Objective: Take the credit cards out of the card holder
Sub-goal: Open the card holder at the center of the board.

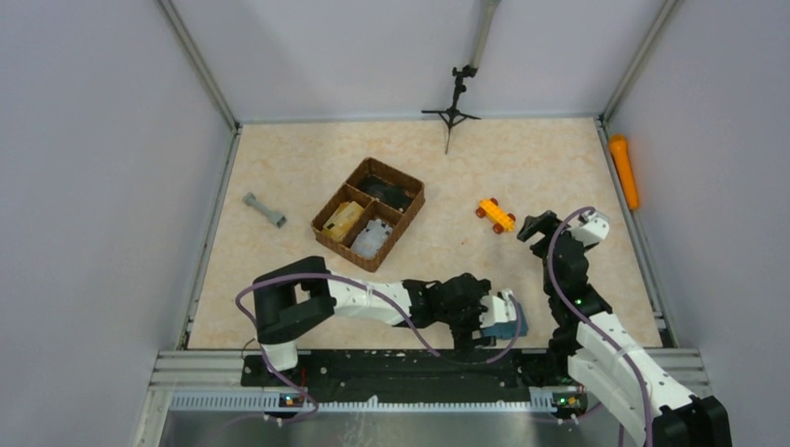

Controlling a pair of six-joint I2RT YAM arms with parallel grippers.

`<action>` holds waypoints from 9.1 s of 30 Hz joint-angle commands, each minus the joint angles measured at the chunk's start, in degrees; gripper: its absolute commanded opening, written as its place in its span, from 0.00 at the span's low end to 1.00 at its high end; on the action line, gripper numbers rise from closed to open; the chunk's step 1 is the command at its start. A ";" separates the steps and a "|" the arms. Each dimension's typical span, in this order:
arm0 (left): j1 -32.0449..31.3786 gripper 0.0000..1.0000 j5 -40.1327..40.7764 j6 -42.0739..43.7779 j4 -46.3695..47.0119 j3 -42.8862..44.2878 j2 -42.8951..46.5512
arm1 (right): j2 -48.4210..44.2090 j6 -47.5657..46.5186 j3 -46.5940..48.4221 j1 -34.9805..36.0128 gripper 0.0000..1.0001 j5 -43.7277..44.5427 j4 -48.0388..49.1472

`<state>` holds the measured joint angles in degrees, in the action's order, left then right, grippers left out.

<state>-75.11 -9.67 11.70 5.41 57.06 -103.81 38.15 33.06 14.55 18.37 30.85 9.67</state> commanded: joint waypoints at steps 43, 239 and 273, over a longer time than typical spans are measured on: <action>5.17 0.99 -1.64 -8.85 5.95 4.16 1.99 | 0.00 -0.16 0.04 0.23 0.81 -0.35 2.14; 28.15 0.00 -9.44 -35.76 -2.95 3.04 1.16 | 20.44 -5.32 27.03 -4.24 0.09 -45.58 -39.57; 32.84 0.35 -19.22 -42.09 5.45 -2.09 1.73 | 26.21 0.39 26.79 14.97 0.64 -26.75 -39.80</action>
<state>-41.15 -23.57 -30.06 7.84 52.53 -100.09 65.87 34.09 45.50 35.38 2.94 -28.88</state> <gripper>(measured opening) 0.250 0.637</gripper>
